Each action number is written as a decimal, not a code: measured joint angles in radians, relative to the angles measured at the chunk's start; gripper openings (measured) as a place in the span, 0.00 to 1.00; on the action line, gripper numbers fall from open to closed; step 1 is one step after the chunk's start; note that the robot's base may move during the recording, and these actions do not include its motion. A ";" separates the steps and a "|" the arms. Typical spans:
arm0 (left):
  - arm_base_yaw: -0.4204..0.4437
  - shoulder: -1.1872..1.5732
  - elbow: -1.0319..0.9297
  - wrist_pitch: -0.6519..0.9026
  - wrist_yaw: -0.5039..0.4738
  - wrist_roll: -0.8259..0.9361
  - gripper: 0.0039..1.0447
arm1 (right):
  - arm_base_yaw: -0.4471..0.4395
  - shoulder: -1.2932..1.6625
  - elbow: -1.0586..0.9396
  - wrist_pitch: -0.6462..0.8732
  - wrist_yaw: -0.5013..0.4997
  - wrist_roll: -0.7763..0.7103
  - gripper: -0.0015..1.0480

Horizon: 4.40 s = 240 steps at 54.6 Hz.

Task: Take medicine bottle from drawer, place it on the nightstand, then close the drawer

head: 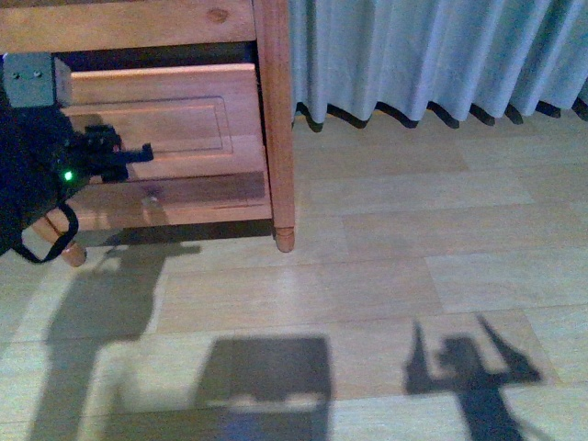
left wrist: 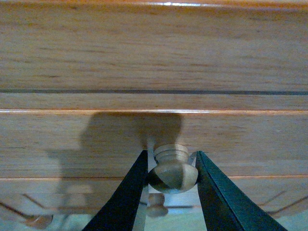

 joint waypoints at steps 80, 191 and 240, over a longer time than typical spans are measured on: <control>0.118 -1.366 -0.775 -0.685 0.203 -0.072 0.94 | 0.000 0.000 0.000 0.000 0.000 0.000 0.93; 0.042 -2.356 -0.953 -1.120 0.003 0.015 0.96 | 0.043 0.981 0.716 0.104 -0.204 0.121 0.93; 0.042 -2.356 -0.953 -1.120 0.003 0.015 0.94 | 0.220 2.136 1.513 -0.124 0.100 0.014 0.93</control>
